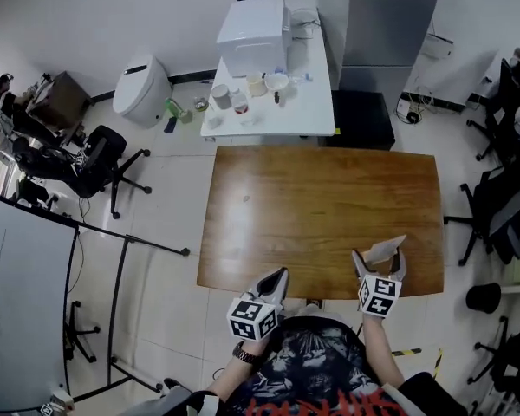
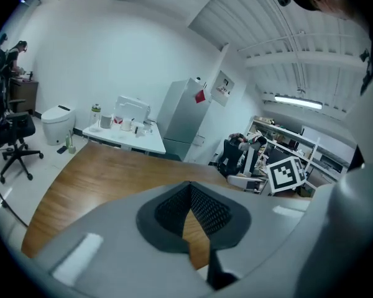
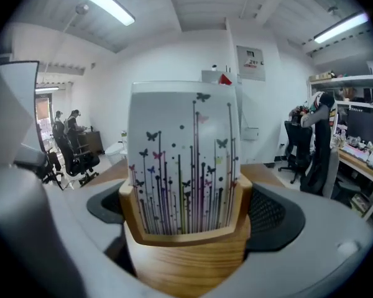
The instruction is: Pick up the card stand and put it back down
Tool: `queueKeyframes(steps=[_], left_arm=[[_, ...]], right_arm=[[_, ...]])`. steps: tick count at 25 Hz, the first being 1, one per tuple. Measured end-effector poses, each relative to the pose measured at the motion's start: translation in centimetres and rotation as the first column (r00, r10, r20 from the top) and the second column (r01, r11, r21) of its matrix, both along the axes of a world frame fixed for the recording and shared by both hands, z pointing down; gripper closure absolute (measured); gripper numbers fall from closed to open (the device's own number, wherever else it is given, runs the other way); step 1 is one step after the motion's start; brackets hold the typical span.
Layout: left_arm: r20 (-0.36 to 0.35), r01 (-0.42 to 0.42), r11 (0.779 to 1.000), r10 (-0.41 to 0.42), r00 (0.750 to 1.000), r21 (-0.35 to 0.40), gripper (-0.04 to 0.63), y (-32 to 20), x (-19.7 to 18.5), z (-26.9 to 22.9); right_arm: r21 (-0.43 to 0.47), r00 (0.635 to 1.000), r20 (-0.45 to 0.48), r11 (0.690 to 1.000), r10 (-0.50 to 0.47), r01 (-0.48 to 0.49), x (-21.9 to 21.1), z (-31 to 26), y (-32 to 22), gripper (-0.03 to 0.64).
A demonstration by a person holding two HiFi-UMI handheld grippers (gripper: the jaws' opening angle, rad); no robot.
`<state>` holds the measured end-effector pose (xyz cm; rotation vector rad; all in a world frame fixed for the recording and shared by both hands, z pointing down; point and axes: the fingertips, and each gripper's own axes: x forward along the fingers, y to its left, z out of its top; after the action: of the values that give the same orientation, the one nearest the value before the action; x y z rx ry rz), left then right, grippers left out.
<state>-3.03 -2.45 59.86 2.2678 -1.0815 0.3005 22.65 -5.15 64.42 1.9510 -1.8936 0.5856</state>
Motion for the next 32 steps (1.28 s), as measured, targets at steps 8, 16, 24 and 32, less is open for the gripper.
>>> queueKeyframes(steps=[8,16,24,32], left_arm=[[-0.086,0.018,0.996,-0.01,0.996,0.089,0.597,-2.9,-3.7,-3.0],[-0.125,0.051,0.992,-0.037,0.991,0.114,0.598,-3.2,-6.3,-3.7],[-0.078,0.046,0.997,-0.042,0.996,0.062,0.598,-2.9,-6.6,-2.0],[-0.048,0.092,0.996,-0.091,0.995,0.011,0.597,-1.7,-7.0,-1.1]], right_arm=[[0.164,1.0,-0.02,0.986,0.014,-0.01,-3.3,-9.0,-2.3,0.061],[0.224,0.998,-0.044,0.974,0.038,-0.027,-3.8,-13.0,-2.8,0.061],[0.227,1.0,-0.03,0.974,0.01,-0.003,-4.8,-12.7,-2.5,0.061],[0.221,0.988,0.009,0.964,-0.153,0.148,-9.8,-10.7,-3.9,0.061]])
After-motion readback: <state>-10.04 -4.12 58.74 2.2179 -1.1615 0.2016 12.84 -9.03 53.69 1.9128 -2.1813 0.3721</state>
